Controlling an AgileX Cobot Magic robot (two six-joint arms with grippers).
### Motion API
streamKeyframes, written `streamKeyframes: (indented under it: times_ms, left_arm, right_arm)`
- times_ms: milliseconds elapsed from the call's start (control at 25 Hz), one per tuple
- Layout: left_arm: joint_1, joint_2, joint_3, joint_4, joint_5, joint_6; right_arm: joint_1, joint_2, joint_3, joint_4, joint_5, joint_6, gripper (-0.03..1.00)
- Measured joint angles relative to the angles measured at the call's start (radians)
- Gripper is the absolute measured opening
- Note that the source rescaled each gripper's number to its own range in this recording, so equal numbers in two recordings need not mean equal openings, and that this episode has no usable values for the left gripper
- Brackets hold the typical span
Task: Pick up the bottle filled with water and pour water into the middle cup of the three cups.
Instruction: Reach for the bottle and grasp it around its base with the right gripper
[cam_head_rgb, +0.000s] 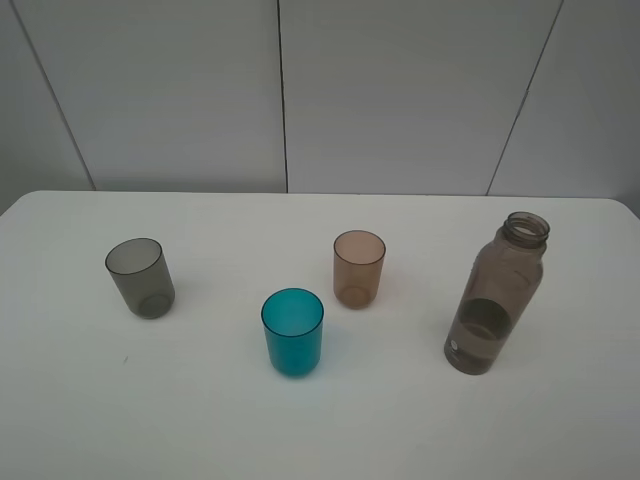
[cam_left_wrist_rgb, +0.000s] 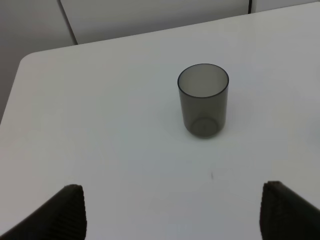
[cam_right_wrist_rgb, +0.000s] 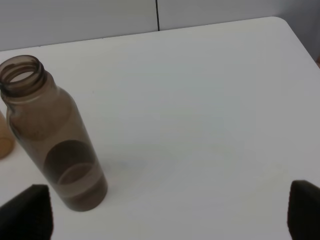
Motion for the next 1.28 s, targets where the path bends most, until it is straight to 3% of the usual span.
streamKeyframes:
  times_ms: [1000,1280]
  left_arm:
    - [0.000,0.000,0.000,0.000,0.000,0.000]
    - [0.000,0.000,0.000,0.000,0.000,0.000]
  right_arm:
    - [0.000,0.001,0.000,-0.020,0.000,0.042,1.00]
    - [0.000,0.139,-0.050,-0.006,-0.004,0.038,1.00]
